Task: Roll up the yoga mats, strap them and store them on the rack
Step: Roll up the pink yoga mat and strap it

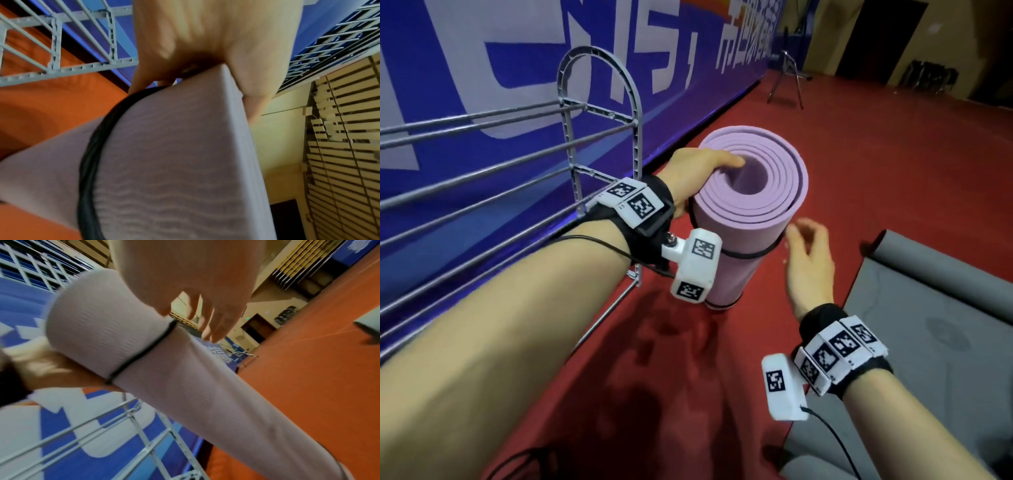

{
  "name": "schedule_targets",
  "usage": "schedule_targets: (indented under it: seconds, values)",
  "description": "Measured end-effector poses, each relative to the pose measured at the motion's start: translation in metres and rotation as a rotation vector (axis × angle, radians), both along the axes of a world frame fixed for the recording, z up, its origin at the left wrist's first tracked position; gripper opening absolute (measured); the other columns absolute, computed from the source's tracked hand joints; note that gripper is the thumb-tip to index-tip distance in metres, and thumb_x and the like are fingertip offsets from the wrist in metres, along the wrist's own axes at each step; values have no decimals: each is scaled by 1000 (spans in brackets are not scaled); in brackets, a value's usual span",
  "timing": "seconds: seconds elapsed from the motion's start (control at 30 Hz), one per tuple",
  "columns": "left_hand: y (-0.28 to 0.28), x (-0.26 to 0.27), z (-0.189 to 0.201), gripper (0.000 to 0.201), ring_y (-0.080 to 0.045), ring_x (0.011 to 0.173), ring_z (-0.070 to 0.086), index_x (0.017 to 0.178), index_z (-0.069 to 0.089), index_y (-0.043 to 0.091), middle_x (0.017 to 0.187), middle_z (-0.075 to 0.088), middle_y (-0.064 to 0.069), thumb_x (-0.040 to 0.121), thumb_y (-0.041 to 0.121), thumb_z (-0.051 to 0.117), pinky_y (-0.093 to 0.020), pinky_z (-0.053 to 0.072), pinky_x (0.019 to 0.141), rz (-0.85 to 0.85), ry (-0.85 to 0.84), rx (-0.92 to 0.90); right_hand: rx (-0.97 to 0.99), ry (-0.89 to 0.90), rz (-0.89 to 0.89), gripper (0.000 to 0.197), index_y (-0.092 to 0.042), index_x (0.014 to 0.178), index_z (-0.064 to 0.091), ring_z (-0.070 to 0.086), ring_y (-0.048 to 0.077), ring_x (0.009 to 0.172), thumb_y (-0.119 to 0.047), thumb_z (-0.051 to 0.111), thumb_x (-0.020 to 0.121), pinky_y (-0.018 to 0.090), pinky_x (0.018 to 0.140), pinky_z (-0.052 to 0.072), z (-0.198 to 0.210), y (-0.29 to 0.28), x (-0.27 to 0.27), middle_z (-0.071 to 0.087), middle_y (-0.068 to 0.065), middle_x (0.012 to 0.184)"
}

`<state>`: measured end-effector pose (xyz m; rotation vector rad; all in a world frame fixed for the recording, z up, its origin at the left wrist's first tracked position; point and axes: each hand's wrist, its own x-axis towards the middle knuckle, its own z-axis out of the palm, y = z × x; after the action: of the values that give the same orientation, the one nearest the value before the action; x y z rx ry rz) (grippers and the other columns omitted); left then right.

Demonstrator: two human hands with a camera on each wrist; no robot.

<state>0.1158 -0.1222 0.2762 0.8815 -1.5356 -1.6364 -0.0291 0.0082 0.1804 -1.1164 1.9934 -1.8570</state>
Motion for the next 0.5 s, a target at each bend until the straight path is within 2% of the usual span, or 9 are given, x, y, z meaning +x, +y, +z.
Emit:
schedule_targets:
  seconds: [0.03,0.1,0.17,0.23,0.3,0.4,0.43,0.5]
  values:
    - [2,-5,-1,30,-24,87,72,105,73,5,94,75,-12,77,17,74,-32,57,77,-29,24,22,-76,-60,52,34,-30,124,55,58,10,114,-46,51,94,47,103,45,8,-2,1,62,-13,122]
    - [9,-13,0,29,-29,91,71,106,72,3,99,73,-16,80,17,70,-35,57,83,-111,80,70,-163,-177,205,58,-34,139,47,47,1,130,-66,46,91,43,113,35,24,-6,3,52,-21,138]
    - [14,-20,-2,25,-26,88,70,102,72,5,97,73,-15,88,24,63,-33,56,83,-177,174,112,-186,-234,328,82,-30,148,40,37,2,139,-81,38,84,41,119,24,33,-9,-1,44,-15,149]
    - [17,-23,-10,39,-23,94,69,110,70,10,102,72,-12,96,41,50,-32,55,86,-228,267,183,-205,-261,405,75,-23,148,40,40,6,139,-71,28,93,42,120,22,38,-3,0,47,-8,149]
    - [23,-23,-20,57,-20,107,66,123,64,14,113,71,-8,96,57,38,-33,51,94,-261,275,169,-209,-265,444,66,-20,148,40,41,10,138,-59,23,99,44,121,22,37,6,3,48,-4,148]
    - [24,-27,-28,64,-16,111,64,129,59,17,117,69,-5,96,62,27,-32,46,100,-258,239,96,-223,-306,446,59,-20,146,43,45,10,136,-52,16,104,41,119,27,31,14,5,52,-4,145]
    - [27,-27,-27,65,-16,111,64,128,60,18,118,69,-5,95,65,27,-32,46,101,-250,218,79,-244,-356,463,60,-22,144,46,47,10,134,-53,14,104,40,117,30,33,16,4,55,-6,142]
    - [35,-26,-26,76,-15,116,61,135,54,21,128,63,-4,85,76,37,-35,43,106,-237,210,99,-200,-512,500,70,-27,139,54,53,15,128,-66,13,97,43,110,36,37,19,-7,60,-6,135]
